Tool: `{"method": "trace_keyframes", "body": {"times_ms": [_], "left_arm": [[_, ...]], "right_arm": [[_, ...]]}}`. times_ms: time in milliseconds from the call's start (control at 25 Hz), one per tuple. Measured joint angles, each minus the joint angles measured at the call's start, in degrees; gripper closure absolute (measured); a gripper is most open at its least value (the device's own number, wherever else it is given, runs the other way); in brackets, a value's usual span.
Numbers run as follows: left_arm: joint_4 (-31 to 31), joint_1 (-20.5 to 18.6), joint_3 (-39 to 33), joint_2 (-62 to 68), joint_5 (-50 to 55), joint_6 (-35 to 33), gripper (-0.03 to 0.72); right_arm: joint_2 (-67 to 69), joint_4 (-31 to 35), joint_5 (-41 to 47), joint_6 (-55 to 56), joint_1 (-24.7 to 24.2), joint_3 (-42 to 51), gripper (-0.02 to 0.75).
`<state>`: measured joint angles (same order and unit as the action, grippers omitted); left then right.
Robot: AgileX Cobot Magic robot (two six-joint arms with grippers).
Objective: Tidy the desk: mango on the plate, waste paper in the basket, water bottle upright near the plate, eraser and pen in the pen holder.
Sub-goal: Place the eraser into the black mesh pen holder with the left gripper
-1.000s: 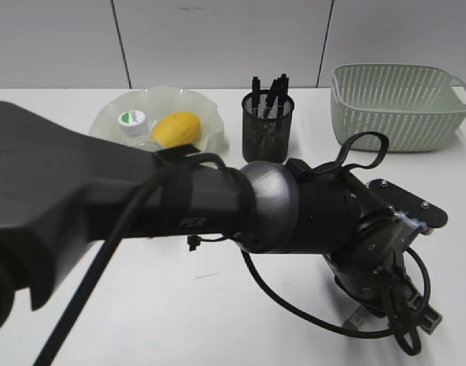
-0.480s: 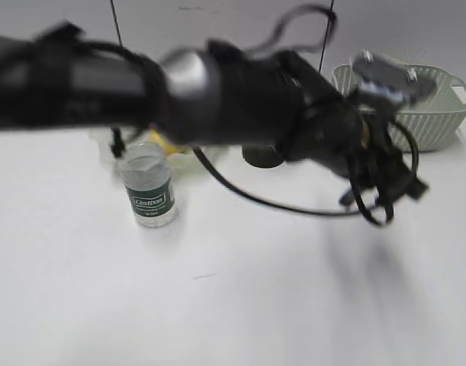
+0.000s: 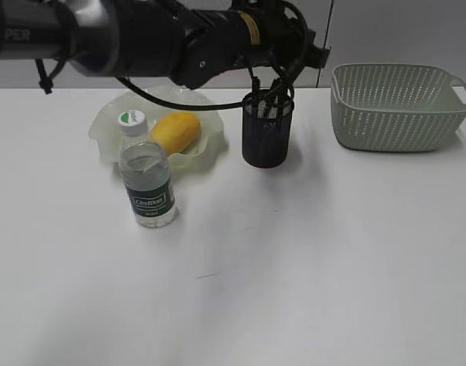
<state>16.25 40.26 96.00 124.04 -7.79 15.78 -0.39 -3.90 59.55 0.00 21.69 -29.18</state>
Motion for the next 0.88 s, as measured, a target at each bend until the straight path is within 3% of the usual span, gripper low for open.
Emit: {"method": "trace_keyframes", "body": {"times_ms": [280, 480, 640, 720, 880], "left_arm": [[0.4, -2.4, -0.1, 2.7, -0.7, 0.0, 0.54], [0.4, -3.3, -0.1, 2.7, -1.2, 0.0, 0.364], [0.6, -3.5, -0.1, 2.5, -0.9, 0.0, 0.312], [0.6, -3.5, -0.1, 1.1, 3.5, 0.0, 0.307], [0.4, -3.5, -0.1, -5.9, 21.9, -0.3, 0.311]], "right_arm": [[0.0, 0.1, 0.0, 0.0, 0.0, 0.0, 0.399], [0.0, 0.1, 0.0, 0.0, 0.0, 0.0, 0.399], [0.0, 0.1, 0.0, 0.0, 0.0, 0.0, 0.399], [0.0, 0.1, 0.0, 0.0, 0.0, 0.0, 0.399], [0.0, 0.1, 0.0, 0.0, 0.0, 0.0, 0.399]]}}
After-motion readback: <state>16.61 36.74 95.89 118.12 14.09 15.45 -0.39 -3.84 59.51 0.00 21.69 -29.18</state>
